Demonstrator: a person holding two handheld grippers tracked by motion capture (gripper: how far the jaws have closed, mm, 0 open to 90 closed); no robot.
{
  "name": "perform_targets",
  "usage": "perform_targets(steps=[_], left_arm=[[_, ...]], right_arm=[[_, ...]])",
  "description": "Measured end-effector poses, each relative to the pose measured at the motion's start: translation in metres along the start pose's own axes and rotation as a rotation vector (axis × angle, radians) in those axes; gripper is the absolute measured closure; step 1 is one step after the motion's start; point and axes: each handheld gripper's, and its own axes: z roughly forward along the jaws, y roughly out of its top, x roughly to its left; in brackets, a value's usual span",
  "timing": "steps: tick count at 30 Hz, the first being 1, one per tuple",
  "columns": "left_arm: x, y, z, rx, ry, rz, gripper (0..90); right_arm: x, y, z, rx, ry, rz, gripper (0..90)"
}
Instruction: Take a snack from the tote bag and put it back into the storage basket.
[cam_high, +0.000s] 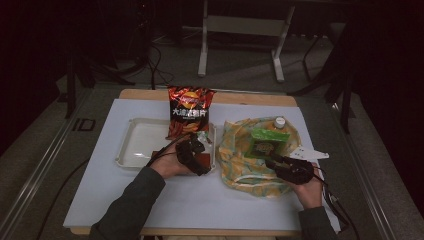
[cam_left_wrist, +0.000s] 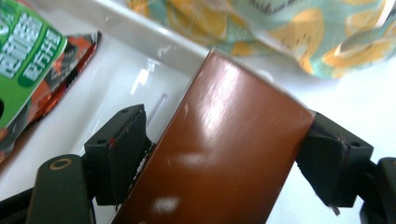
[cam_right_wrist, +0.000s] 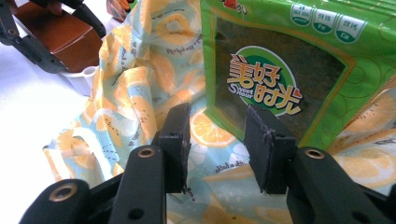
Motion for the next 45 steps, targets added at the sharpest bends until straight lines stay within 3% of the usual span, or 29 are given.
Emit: perform_targets(steps=[6, 11, 15, 20, 24, 26, 30, 33, 39, 43, 45], left_arm=[[-0.001, 0.003, 0.004, -0.011, -0.008, -0.016, 21.5], [-0.001, 0.007, 0.000, -0.077, -0.045, -0.045, 21.7], [-0.003, 0.009, -0.004, -0.104, -0.038, -0.041, 24.9], [-0.005, 0.009, -0.009, -0.131, 0.000, -0.039, 32.6], [-0.003, 0.006, -0.015, -0.165, 0.009, -0.060, 37.6], [-0.004, 0.003, -0.022, -0.207, 0.025, -0.081, 40.2], [-0.006, 0.001, -0.028, -0.231, 0.046, -0.091, 44.8], [-0.008, -0.002, -0.029, -0.247, 0.065, -0.110, 45.9], [-0.011, -0.005, -0.028, -0.277, 0.063, -0.126, 45.9], [-0.018, -0.005, -0.026, -0.286, 0.098, -0.135, 45.9], [-0.021, -0.005, -0.025, -0.300, 0.090, -0.140, 45.8]], right_arm=[[0.000, 0.000, -0.001, -0.003, 0.004, -0.003, 60.0], [0.000, 0.000, -0.001, -0.004, 0.005, -0.001, 59.7], [0.000, 0.001, -0.002, -0.004, 0.004, -0.001, 59.6], [0.000, 0.001, -0.002, -0.006, 0.002, -0.001, 59.5], [-0.001, 0.001, -0.002, -0.008, 0.002, -0.003, 59.5], [-0.001, 0.001, -0.002, -0.007, 0.001, -0.003, 59.6], [0.000, 0.001, -0.002, -0.003, -0.004, -0.003, 60.6], [0.000, 0.001, -0.001, -0.001, -0.004, -0.005, 60.8], [0.000, 0.001, -0.002, -0.004, -0.005, -0.008, 61.0], [0.000, 0.001, -0.002, -0.003, -0.007, -0.007, 61.1], [0.000, 0.001, -0.002, -0.006, -0.007, -0.010, 61.1]])
